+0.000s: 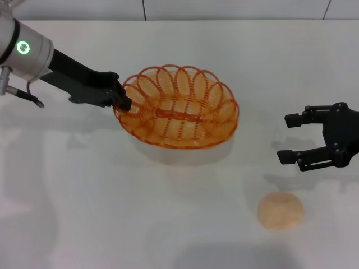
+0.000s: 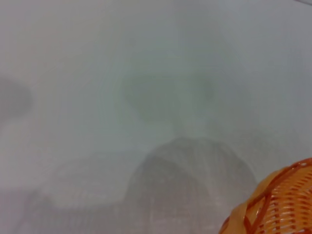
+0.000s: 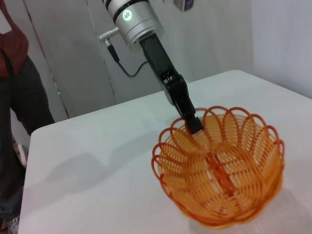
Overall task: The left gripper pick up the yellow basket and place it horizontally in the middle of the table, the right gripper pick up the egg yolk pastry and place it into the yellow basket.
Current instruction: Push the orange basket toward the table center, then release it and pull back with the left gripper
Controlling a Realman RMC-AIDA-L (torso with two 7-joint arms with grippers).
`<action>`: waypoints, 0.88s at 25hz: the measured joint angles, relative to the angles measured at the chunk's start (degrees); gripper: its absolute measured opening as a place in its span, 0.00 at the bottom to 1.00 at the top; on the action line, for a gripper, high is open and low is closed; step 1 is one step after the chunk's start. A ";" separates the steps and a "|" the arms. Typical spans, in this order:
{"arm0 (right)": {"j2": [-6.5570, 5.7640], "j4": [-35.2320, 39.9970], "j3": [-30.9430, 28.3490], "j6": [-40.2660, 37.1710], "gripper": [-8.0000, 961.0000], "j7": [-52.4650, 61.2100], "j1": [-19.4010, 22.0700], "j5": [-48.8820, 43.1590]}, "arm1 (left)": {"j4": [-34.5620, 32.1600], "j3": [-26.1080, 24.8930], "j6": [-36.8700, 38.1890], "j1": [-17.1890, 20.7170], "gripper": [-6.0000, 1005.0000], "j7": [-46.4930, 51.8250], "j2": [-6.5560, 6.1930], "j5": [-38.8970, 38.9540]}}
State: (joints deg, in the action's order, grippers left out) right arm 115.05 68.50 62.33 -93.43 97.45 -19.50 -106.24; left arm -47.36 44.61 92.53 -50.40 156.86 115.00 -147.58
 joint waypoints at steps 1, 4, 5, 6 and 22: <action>0.00 0.00 -0.02 0.00 0.88 0.01 -0.08 0.00 | 0.64 0.00 0.13 0.00 0.08 1.02 0.01 0.55; 0.00 0.00 -0.02 -0.05 0.88 0.01 -0.29 0.02 | 1.50 0.17 0.54 0.00 0.08 2.47 0.22 0.70; -0.03 0.00 -0.05 -0.28 0.88 0.01 -0.36 0.03 | 1.61 0.21 0.54 0.00 0.08 2.91 0.46 0.70; -0.03 0.00 -0.10 -0.41 0.88 0.02 -0.40 0.03 | 1.74 0.25 0.55 0.01 0.08 3.18 0.64 0.69; 0.09 0.39 -0.55 -2.43 0.88 0.01 -0.62 0.08 | 9.20 0.50 -3.06 -0.23 0.08 4.59 1.90 -0.10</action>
State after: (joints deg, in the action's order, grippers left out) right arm 115.14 68.89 61.79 -95.86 97.46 -20.13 -106.16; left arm -38.16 45.11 89.48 -50.63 161.44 116.90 -147.67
